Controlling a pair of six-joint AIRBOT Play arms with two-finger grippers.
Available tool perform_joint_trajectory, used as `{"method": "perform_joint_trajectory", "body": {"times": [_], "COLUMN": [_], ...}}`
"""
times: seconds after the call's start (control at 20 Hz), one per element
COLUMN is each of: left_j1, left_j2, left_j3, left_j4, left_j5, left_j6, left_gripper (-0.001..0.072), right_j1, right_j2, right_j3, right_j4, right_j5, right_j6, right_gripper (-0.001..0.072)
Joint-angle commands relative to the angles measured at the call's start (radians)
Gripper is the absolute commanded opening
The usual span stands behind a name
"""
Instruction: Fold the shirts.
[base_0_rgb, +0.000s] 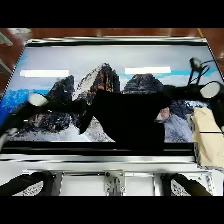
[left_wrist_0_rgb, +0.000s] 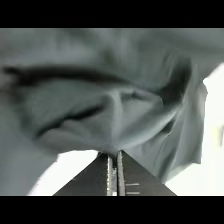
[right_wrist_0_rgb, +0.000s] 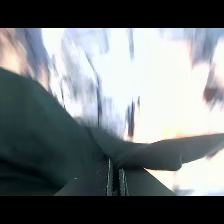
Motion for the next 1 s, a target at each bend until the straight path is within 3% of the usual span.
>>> {"method": "perform_joint_trajectory", "body": {"times": [0.0, 0.2, 0.3, 0.5, 0.6, 0.75, 0.95], "left_j1": [0.219, 0.393, 0.417, 0.423, 0.422, 0.422, 0.419], "left_j2": [0.246, 0.389, 0.412, 0.401, 0.391, 0.365, 0.347], "left_j3": [0.341, 0.72, 0.811, 0.789, 0.688, 0.415, 0.027], "left_j4": [0.391, 0.397, 0.42, 0.567, 0.57, 0.502, 0.278], "left_j5": [-0.219, -0.314, -0.388, -0.587, -0.592, -0.55, -0.296], "left_j6": [-0.104, -0.101, -0.084, -0.082, -0.083, -0.086, -0.085], "left_gripper": [0.0037, 0.0039, 0.0039, 0.004, 0.004, 0.004, 0.004], "right_j1": [-0.001, 0.0, 0.0, 0.0, 0.0, 0.0, 0.0], "right_j2": [0.165, 0.383, 0.472, 0.534, 0.534, 0.521, 0.393], "right_j3": [0.179, 0.279, 0.278, 0.27, 0.198, -0.005, -0.2], "right_j4": [-0.117, -0.156, -0.167, -0.266, -0.304, -0.303, -0.261], "right_j5": [-0.006, 0.058, 0.172, 0.574, 0.679, 0.548, 0.114], "right_j6": [-0.029, 0.101, 0.15, 0.182, 0.185, 0.185, 0.191], "right_gripper": [0.0062, 0.0062, 0.0062, 0.0062, 0.0062, 0.0062, 0.0062]}}
